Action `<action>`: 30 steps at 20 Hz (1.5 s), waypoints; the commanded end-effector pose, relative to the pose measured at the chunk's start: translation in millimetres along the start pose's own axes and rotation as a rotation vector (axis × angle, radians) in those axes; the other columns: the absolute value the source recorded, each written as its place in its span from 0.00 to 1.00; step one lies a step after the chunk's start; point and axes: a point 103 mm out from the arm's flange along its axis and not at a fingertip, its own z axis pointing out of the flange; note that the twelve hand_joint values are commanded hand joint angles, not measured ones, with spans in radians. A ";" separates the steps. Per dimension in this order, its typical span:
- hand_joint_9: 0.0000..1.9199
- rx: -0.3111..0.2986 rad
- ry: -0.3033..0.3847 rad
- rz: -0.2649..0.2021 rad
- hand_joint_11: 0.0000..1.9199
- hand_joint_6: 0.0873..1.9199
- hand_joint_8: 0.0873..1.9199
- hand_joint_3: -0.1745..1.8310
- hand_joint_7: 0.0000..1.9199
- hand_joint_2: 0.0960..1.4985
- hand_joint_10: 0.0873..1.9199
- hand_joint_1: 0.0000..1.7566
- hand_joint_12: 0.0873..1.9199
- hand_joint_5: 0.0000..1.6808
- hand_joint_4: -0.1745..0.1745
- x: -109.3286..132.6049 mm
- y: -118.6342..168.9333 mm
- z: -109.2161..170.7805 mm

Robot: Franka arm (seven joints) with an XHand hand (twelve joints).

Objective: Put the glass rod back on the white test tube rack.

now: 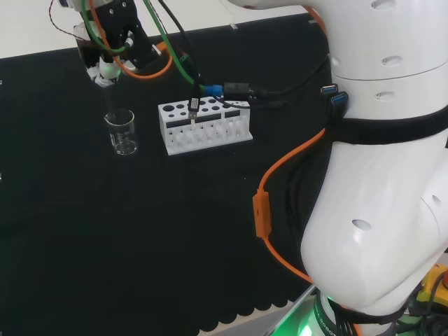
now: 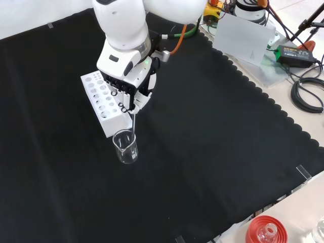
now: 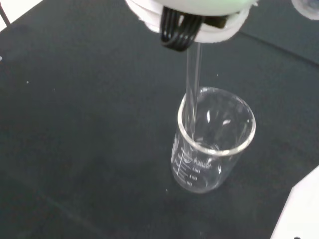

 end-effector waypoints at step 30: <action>0.96 -0.118 0.014 0.055 0.82 0.27 0.37 0.35 0.69 0.46 0.09 0.75 0.33 0.69 0.00 -17.4 -52.9 -71.0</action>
